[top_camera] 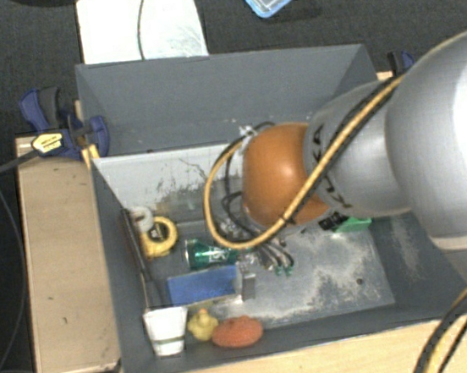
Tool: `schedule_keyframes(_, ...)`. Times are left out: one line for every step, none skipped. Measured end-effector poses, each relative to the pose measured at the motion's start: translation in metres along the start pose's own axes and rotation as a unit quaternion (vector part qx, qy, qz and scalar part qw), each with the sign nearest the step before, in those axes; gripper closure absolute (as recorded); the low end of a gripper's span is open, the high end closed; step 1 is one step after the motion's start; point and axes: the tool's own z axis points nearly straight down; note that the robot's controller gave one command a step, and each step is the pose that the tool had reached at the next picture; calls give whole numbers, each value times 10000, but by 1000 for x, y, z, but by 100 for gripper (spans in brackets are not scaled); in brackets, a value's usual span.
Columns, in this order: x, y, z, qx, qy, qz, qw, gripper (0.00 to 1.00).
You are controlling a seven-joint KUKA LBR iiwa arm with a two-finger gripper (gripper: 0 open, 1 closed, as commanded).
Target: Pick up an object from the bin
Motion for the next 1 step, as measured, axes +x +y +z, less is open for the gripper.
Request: schedule_keyframes(-6,-20,2,-11,-70,92,9999,100)
